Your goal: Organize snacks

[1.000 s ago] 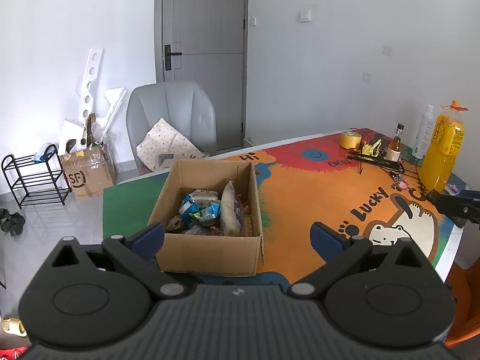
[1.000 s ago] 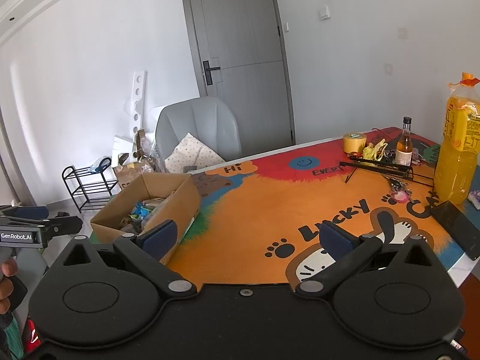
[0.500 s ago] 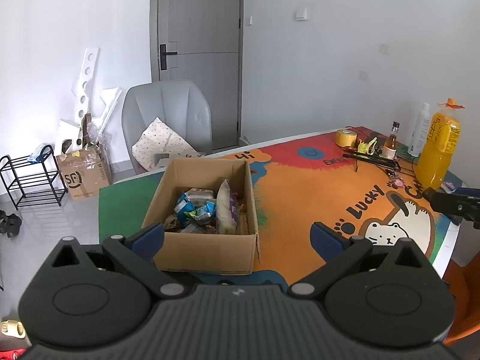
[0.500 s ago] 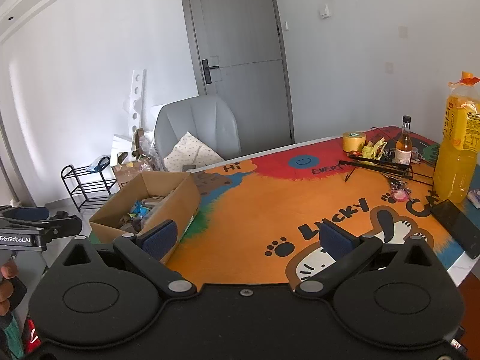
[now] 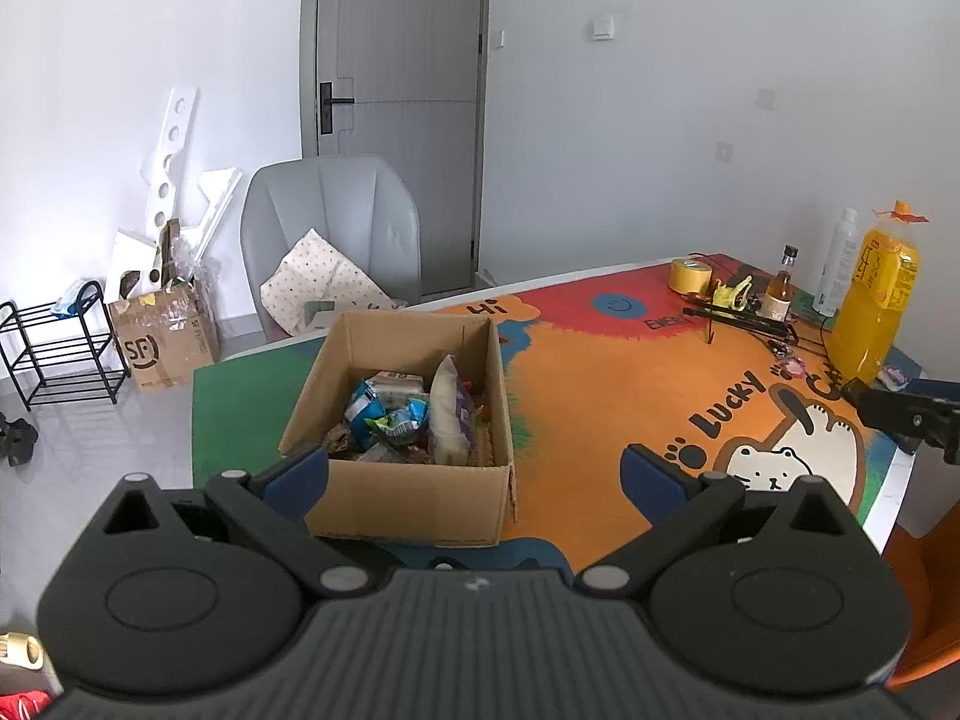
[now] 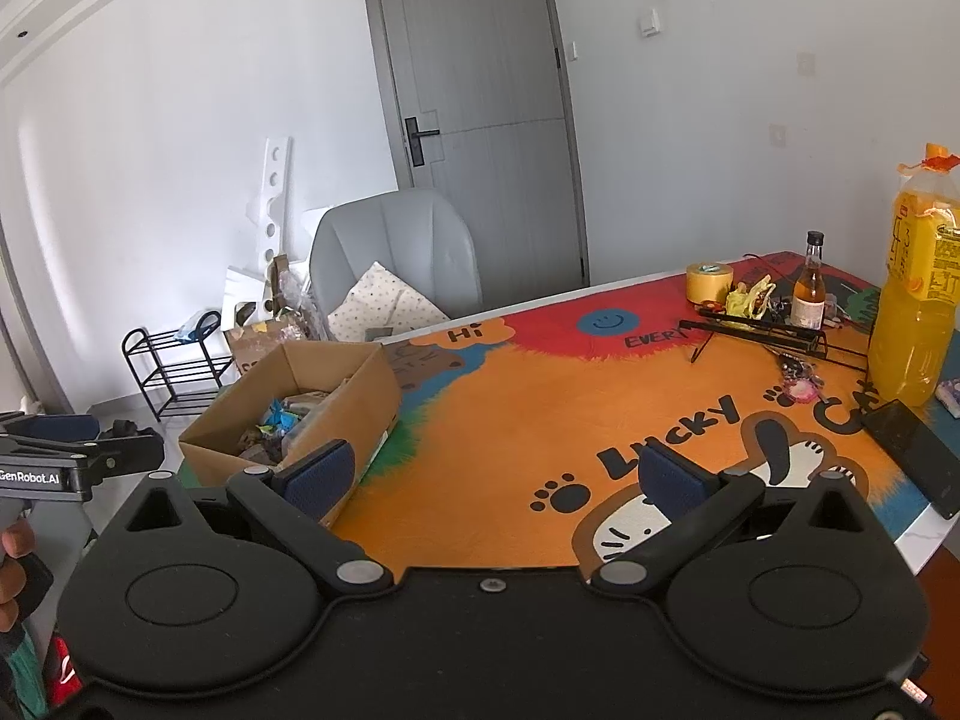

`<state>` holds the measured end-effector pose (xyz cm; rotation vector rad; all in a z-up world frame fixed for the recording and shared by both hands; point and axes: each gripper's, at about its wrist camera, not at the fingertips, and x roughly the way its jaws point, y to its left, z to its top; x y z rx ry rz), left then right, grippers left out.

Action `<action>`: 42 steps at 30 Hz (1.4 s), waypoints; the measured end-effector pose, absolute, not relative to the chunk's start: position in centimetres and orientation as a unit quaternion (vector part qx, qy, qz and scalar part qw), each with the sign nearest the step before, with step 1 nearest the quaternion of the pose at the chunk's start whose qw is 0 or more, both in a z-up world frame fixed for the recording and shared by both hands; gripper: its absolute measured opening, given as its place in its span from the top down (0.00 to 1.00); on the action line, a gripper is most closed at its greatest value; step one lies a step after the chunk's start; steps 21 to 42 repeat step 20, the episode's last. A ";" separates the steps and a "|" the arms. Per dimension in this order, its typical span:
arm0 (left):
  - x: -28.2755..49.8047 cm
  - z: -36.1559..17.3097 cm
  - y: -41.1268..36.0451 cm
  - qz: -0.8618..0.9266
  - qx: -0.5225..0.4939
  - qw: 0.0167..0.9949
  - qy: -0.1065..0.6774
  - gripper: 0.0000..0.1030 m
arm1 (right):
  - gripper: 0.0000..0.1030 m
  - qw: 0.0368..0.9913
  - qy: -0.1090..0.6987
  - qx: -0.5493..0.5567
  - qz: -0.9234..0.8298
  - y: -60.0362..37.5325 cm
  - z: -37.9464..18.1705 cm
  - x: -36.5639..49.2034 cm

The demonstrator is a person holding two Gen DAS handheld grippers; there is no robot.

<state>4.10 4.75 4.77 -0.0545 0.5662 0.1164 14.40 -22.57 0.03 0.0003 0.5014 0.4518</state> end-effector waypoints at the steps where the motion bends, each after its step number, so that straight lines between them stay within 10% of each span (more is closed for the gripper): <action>1: 4.1 4.7 4.8 0.057 -0.027 0.958 0.279 0.00 | 0.00 0.944 0.246 -0.001 0.222 -22.6 0.0 14.4; 42: 4.0 4.8 4.9 0.048 -0.024 0.960 0.276 0.00 | 0.00 0.943 0.247 -0.001 0.223 -22.3 0.2 14.6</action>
